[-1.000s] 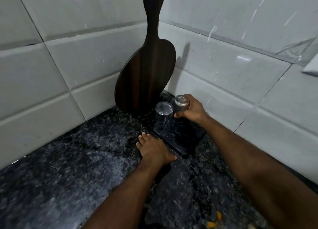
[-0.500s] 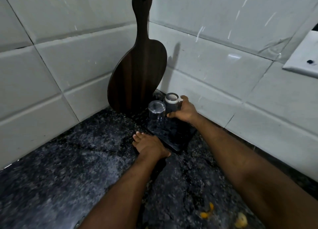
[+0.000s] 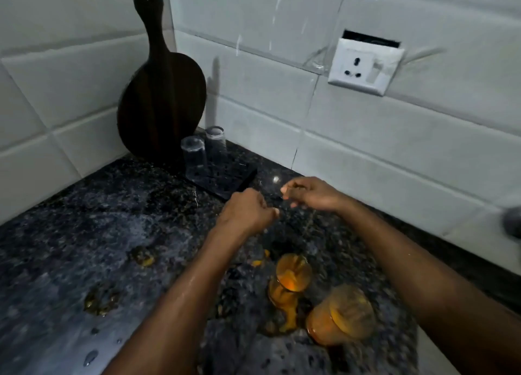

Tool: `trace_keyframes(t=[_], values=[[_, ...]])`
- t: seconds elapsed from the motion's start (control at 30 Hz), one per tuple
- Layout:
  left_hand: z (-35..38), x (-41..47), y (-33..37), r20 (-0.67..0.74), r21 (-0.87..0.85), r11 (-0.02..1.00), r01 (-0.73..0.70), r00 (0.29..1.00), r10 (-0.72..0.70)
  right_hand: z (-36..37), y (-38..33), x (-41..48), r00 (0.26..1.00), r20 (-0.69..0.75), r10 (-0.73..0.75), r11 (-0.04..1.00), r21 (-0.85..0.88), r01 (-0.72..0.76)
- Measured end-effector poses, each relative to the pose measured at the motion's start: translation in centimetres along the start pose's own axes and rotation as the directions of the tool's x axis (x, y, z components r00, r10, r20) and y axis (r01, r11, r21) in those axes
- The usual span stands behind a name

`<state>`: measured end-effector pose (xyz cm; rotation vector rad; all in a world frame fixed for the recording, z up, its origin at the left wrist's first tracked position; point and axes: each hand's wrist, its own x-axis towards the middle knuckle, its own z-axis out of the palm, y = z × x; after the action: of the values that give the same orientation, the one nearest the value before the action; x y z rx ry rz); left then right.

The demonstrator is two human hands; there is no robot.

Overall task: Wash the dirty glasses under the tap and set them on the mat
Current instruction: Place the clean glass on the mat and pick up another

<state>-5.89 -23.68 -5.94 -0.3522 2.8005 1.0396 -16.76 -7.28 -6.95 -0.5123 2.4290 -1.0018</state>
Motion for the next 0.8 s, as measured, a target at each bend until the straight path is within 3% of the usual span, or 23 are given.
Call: trace_keyframes(t=[0.13,0.2,0.27,0.57,0.8], values=[[0.6,-4.1,1.4,0.207,0.155,0.986,-0.06,0.978,0.027,-0.2,2.3,-6.2,0.992,0.12,0.026,0.999,0.042,-0.031],[1.3,-5.3,1.5,0.28,0.284,0.956,-0.072,0.96,-0.011,0.4,3.3,-8.4,0.991,0.129,0.036,0.992,0.113,-0.051],[2.3,-5.9,1.5,0.32,0.297,0.954,-0.052,0.946,-0.048,1.1,4.1,-9.8,0.991,0.124,0.042,0.984,0.167,-0.063],[4.4,-7.0,2.3,0.127,0.386,0.922,-0.027,0.992,-0.023,3.1,5.6,-13.0,0.993,0.119,0.017,0.964,0.263,-0.048],[2.6,-6.5,9.4,-0.05,0.394,0.909,-0.133,0.985,0.165,0.3,7.2,-16.4,0.991,-0.116,-0.061,0.905,0.412,0.104]])
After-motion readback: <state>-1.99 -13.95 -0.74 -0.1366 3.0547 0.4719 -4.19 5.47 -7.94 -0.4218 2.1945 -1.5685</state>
